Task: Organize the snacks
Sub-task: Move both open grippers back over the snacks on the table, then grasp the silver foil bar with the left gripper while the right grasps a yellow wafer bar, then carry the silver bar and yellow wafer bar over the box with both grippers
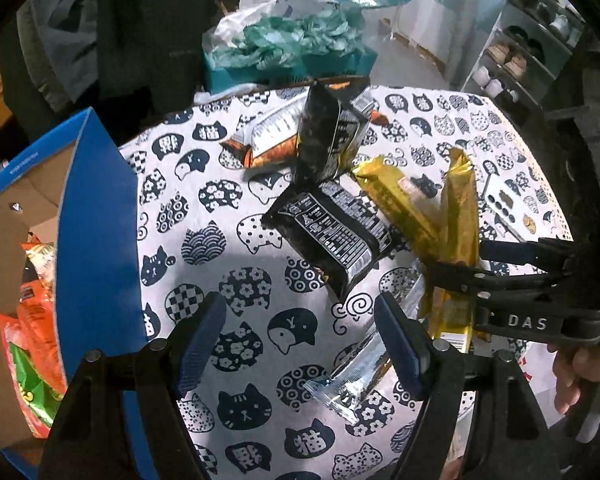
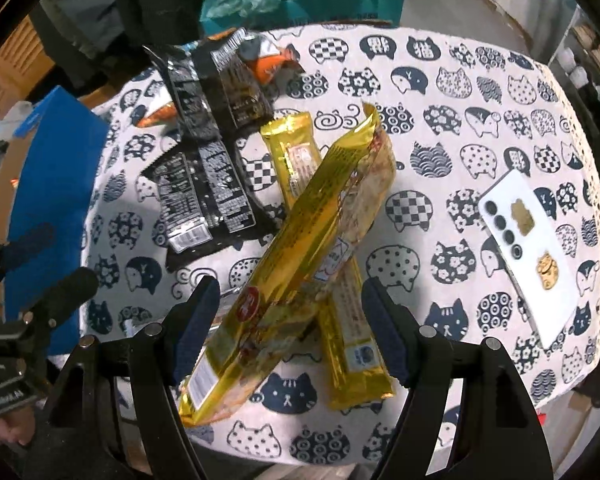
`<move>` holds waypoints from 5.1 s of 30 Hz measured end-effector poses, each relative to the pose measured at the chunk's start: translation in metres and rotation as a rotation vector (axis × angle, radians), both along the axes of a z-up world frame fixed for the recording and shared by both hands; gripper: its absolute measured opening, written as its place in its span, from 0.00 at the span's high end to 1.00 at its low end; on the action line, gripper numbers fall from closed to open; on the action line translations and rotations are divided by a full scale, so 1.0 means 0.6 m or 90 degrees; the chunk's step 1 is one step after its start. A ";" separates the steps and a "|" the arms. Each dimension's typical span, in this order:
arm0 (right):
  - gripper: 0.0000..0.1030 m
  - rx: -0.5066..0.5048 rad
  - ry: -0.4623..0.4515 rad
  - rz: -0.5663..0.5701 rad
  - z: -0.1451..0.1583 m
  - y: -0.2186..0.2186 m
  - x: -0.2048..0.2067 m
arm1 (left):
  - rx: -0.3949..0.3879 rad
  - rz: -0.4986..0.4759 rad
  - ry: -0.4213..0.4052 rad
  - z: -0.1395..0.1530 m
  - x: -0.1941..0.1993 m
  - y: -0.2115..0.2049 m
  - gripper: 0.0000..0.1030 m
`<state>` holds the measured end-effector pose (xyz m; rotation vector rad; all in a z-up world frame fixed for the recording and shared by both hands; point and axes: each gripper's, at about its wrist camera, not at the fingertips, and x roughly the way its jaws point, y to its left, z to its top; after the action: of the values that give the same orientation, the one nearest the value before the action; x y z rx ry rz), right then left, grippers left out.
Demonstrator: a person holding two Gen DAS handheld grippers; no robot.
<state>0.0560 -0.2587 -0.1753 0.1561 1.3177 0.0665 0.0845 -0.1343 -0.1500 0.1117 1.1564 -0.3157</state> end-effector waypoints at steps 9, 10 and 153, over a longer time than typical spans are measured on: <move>0.44 -0.034 -0.024 0.008 -0.016 0.001 0.011 | -0.005 -0.003 0.016 -0.014 0.003 0.003 0.24; 0.52 -0.033 -0.026 0.011 -0.016 0.002 0.011 | -0.006 -0.006 0.017 -0.015 0.003 0.001 0.24; 0.75 0.102 -0.087 0.293 0.171 0.505 0.075 | -0.068 0.346 0.002 0.010 -0.026 0.499 0.66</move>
<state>0.1009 0.0444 -0.0727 -0.0190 1.1897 0.5641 0.0690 0.1649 -0.1442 -0.2952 1.1245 0.1050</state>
